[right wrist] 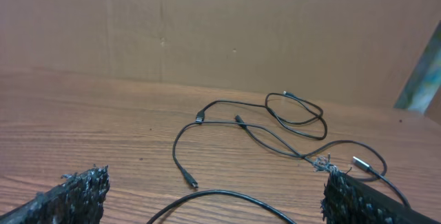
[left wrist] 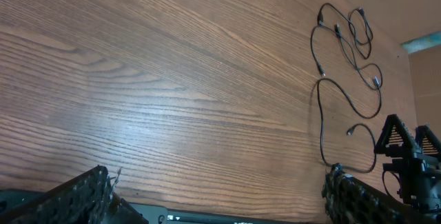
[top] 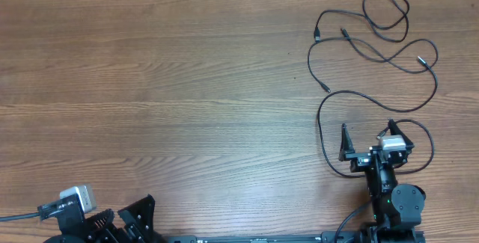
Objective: Untangle cables
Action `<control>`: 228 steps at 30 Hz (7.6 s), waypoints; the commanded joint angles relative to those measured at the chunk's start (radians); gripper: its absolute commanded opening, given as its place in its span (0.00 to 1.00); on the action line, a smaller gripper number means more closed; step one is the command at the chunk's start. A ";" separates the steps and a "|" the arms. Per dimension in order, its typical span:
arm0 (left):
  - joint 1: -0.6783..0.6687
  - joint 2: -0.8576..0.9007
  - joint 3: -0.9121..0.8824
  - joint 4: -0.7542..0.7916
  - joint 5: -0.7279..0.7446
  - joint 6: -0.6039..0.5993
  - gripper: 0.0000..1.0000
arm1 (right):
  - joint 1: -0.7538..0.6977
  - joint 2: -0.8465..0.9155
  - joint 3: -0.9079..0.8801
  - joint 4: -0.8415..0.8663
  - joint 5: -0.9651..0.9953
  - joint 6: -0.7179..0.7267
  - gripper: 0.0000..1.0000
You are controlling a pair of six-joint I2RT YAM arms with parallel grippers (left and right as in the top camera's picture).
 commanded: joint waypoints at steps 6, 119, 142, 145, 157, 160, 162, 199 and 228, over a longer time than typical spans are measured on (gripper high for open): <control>-0.006 -0.003 0.000 0.001 -0.013 -0.009 1.00 | 0.005 -0.010 -0.008 0.005 0.014 0.035 1.00; 0.296 -0.001 -0.132 0.438 0.272 0.658 0.99 | -0.003 -0.010 -0.008 0.009 0.028 0.034 1.00; 0.630 -0.023 -0.361 0.700 0.596 1.009 0.99 | -0.003 -0.010 -0.008 0.009 0.028 0.034 1.00; 0.662 -0.034 -0.361 0.700 0.596 1.009 1.00 | -0.003 -0.010 -0.008 0.009 0.028 0.034 1.00; 0.742 -0.113 -0.425 0.707 0.596 0.994 1.00 | -0.003 -0.010 -0.008 0.009 0.028 0.034 1.00; 0.742 -0.152 -0.485 0.761 0.599 0.992 0.99 | -0.003 -0.010 -0.008 0.009 0.028 0.034 1.00; 0.742 -0.177 -0.531 0.812 0.613 0.989 1.00 | -0.003 -0.010 -0.008 0.009 0.028 0.034 1.00; 0.692 -0.417 -0.993 1.484 0.461 0.667 0.99 | -0.003 -0.010 -0.008 0.009 0.028 0.034 1.00; 0.568 -0.418 -1.260 1.960 0.203 0.651 0.99 | -0.003 -0.010 -0.008 0.009 0.028 0.034 1.00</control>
